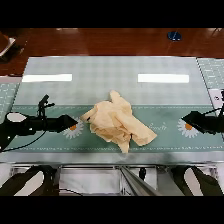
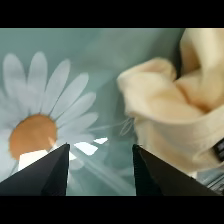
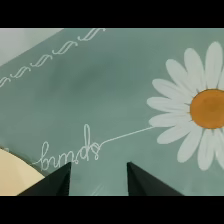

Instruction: Fold the shirts.

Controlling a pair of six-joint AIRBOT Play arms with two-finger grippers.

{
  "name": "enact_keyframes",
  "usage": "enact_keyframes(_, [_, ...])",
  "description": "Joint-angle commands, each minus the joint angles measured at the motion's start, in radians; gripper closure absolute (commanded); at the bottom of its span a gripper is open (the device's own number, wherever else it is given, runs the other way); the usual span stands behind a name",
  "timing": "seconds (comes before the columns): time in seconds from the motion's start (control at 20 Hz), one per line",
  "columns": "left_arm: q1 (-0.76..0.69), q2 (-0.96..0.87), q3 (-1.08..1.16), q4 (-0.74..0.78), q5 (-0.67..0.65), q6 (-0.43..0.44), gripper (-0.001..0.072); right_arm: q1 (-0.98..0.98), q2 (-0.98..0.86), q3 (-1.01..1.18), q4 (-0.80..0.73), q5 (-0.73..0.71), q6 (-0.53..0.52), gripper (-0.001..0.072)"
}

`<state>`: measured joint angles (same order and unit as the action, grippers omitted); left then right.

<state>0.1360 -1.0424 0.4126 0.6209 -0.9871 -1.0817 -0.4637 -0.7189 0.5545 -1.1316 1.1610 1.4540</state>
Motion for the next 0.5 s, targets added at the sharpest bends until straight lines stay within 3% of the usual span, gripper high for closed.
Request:
enact_keyframes(0.0, [-0.006,-0.075,0.003,-0.211,0.050,0.142,0.0204,0.000,0.001,-0.027,0.025,0.000,-0.019,0.0304])
enact_keyframes(0.45, [-0.094,-0.231,0.100,-0.269,0.045,0.154,0.0204,0.000,0.001,-0.027,0.027,-0.011,-0.019,0.0304])
